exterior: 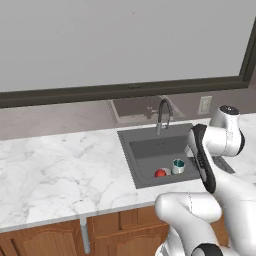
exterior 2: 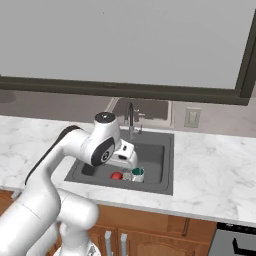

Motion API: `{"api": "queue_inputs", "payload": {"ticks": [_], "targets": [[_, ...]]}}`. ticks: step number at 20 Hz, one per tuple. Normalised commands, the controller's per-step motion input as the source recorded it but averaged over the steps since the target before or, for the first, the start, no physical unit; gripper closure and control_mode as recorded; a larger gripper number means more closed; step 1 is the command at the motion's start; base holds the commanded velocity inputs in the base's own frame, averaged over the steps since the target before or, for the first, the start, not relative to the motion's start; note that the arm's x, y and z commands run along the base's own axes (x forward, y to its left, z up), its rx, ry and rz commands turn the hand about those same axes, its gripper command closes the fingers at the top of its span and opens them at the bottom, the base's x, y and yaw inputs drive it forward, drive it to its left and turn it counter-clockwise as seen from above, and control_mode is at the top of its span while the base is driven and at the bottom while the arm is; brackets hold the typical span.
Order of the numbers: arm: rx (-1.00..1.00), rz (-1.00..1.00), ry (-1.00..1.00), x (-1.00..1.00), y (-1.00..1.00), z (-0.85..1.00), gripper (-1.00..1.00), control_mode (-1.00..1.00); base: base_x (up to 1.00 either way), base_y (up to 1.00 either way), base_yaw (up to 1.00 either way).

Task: Pick the teapot and mug and place them in the sink. Then turn on the water.

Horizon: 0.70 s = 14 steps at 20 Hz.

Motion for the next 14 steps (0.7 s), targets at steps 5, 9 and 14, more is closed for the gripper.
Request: {"api": "queue_inputs", "payload": {"ticks": [5, 9, 14], "targets": [[0.00, 0.04, 0.00, -0.54, 0.19, 0.55, -1.00, -1.00, 0.00, 0.00, 0.00], [0.00, 0.02, 0.00, -0.41, 0.20, 0.67, -1.00, -1.00, 0.00, 0.00, 0.00], [0.00, 0.01, 0.00, -0.40, 0.20, 0.69, -1.00, -1.00, 0.00, 0.00, 0.00]]}}
